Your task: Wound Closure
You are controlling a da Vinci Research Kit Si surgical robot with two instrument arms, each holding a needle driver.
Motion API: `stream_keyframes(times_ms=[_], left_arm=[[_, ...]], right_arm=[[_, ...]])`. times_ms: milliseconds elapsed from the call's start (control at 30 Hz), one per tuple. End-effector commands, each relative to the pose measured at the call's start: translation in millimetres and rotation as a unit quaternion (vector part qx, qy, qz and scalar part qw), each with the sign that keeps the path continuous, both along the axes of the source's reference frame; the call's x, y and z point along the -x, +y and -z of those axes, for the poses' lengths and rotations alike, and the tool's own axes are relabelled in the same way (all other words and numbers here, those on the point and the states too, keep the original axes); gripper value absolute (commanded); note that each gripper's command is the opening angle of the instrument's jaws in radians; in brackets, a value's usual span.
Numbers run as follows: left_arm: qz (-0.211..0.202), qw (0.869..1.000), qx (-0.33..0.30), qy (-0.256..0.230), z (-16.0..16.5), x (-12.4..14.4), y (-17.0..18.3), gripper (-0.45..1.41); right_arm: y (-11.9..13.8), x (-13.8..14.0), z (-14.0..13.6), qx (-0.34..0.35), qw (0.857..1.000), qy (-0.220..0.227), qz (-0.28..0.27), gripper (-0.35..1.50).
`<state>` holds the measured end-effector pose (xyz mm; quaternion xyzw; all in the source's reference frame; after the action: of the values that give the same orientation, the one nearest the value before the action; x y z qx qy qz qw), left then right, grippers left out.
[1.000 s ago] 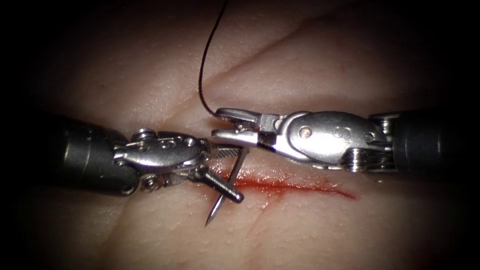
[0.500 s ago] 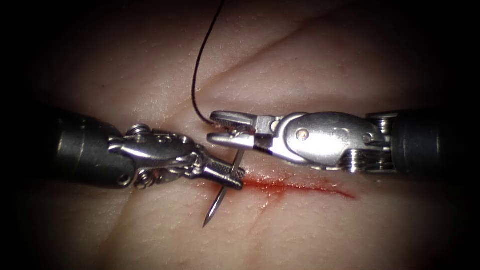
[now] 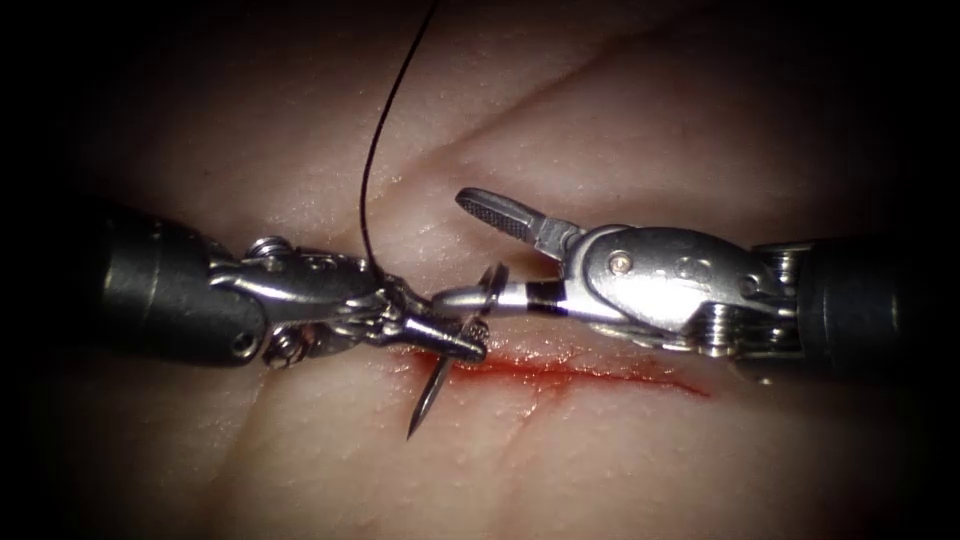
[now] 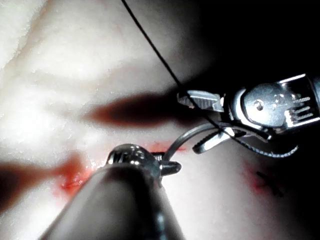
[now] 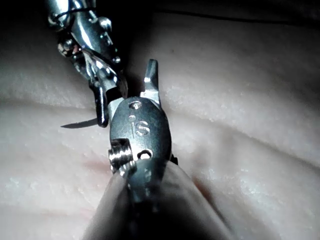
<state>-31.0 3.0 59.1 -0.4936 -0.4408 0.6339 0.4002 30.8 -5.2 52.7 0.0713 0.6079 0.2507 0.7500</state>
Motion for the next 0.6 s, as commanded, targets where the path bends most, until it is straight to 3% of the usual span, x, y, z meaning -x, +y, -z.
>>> stream_keyframes(times_ms=[33,233,600], left_arm=[[0.005,1.000,0.006,0.003,-0.4,0.5,-0.2,-0.45],[0.024,1.000,0.008,0.000,-0.1,0.5,-0.3,-0.45],[0.026,0.997,0.003,-0.079,-0.1,0.0,-0.4,-0.45]], right_arm=[[-0.5,-0.5,-0.3,-0.001,1.000,-0.006,-0.006,1.26],[-1.6,-0.3,0.4,0.002,0.999,-0.008,-0.036,1.26],[-1.6,0.7,1.3,0.025,0.996,0.038,-0.079,1.16]])
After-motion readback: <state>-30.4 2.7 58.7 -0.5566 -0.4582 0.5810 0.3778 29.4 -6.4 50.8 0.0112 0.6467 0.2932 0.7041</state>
